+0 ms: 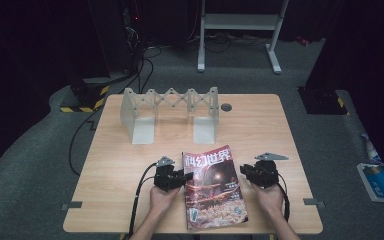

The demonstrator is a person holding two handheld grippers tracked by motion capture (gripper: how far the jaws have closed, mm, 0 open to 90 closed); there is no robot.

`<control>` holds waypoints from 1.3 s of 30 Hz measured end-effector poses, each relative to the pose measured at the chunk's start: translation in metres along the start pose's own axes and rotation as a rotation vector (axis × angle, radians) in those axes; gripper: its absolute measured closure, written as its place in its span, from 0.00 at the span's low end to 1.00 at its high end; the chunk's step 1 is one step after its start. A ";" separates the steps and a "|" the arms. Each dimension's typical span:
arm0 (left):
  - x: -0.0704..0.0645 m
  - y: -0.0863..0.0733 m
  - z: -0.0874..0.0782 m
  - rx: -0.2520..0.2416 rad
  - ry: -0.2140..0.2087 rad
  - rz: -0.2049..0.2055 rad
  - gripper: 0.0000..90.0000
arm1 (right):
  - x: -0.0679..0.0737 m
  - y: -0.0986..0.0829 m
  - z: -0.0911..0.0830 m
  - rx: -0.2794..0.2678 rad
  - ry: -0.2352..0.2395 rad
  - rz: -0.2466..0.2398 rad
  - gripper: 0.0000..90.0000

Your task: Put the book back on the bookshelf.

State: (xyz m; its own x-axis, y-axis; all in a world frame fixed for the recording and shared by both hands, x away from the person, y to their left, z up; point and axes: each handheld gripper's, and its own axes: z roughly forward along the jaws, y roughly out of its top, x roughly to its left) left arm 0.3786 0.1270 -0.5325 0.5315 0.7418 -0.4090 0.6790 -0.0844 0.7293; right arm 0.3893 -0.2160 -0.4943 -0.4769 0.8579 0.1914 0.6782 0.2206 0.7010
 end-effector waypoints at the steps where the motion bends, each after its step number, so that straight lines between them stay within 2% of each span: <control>1: 0.000 0.000 0.000 0.000 0.000 0.000 0.68 | -0.002 -0.001 0.002 0.010 -0.003 0.000 0.90; 5: 0.000 0.000 0.000 0.000 -0.001 -0.001 0.68 | -0.002 -0.004 0.012 0.065 -0.019 -0.014 0.95; 13: 0.001 0.000 0.000 0.000 -0.006 -0.005 0.68 | 0.003 -0.002 0.026 0.086 0.003 -0.004 0.97; 16: 0.002 0.000 0.000 0.002 -0.011 -0.003 0.68 | 0.007 0.001 0.030 0.093 0.022 -0.019 0.99; 19: 0.002 0.000 0.000 0.003 -0.017 -0.009 0.67 | 0.009 0.003 0.031 0.105 0.012 -0.040 0.99; 20: 0.003 0.001 0.000 0.005 -0.024 -0.008 0.66 | 0.008 0.003 0.031 0.102 0.016 -0.039 0.99; 23: 0.006 0.002 0.001 0.007 -0.062 -0.047 0.62 | 0.008 0.002 0.031 0.102 0.022 -0.042 1.00; 31: 0.006 0.002 0.001 0.004 -0.073 -0.043 0.57 | 0.016 0.002 0.034 0.093 0.043 -0.079 1.00; 39: 0.007 0.002 0.001 0.003 -0.087 -0.051 0.50 | 0.017 0.001 0.035 0.091 0.056 -0.085 1.00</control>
State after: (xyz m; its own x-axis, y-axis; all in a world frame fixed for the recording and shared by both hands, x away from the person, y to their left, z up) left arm 0.3840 0.1314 -0.5341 0.5386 0.6842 -0.4918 0.7074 -0.0501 0.7050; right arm 0.4018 -0.1842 -0.5143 -0.5635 0.8077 0.1735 0.6807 0.3350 0.6515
